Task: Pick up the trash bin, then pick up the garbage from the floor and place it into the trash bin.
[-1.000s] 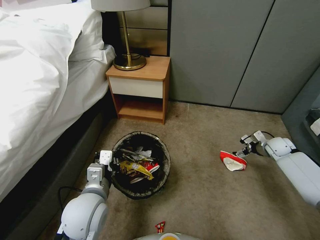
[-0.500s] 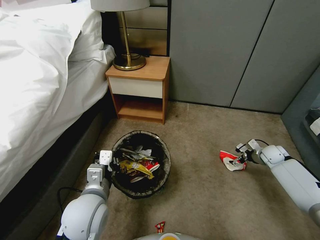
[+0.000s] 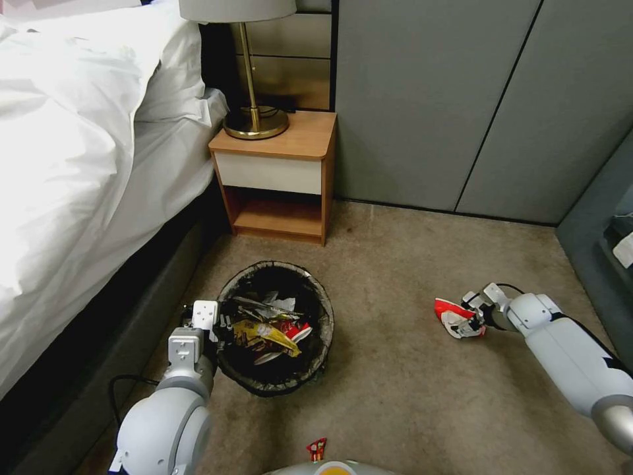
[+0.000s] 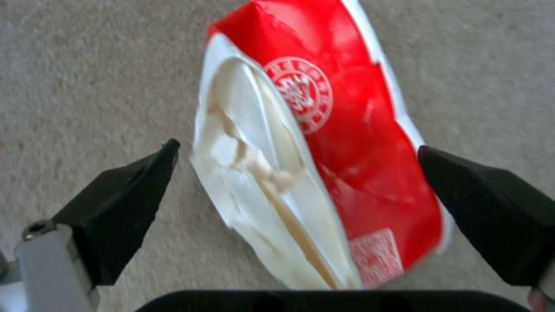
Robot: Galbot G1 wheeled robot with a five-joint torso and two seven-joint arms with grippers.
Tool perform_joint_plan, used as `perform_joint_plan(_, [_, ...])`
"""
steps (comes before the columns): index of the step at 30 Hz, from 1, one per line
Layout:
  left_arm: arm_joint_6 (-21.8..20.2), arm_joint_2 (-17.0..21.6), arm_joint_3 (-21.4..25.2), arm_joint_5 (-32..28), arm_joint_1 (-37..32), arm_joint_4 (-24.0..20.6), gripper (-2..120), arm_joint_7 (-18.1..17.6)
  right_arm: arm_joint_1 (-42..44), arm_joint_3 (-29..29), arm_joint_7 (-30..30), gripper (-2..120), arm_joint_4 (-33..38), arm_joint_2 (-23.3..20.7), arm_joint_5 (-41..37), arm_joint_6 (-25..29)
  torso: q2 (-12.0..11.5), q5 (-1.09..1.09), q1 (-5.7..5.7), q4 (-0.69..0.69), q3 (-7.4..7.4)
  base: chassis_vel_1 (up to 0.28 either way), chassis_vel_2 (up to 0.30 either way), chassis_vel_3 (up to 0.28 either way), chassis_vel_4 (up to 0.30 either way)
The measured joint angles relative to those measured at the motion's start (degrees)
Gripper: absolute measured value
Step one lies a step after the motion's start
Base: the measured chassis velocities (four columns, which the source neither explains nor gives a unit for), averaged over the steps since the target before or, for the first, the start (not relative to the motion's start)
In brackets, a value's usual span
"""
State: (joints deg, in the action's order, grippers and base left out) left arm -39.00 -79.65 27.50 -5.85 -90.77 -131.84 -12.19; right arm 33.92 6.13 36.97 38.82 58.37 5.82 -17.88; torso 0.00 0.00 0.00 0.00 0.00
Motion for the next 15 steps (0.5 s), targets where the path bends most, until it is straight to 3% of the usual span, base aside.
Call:
perform_joint_plan(8, [0.08,0.1,0.21,0.04,-0.31,0.0,0,-0.01,-2.13,1.7,-0.16,99,-5.16,3.42,3.31,1.48,0.0,-0.01,0.0,0.0,0.0,0.0,0.0,0.0,0.0])
perform_joint_plan(15, [0.13,0.23,0.29,-0.14,0.04,0.25,0,0.0,-2.61,4.67,0.77,75,-7.61,5.28,8.07,3.05,0.0,-0.03,0.0,0.0,-0.01,0.0,0.0,0.0,0.0])
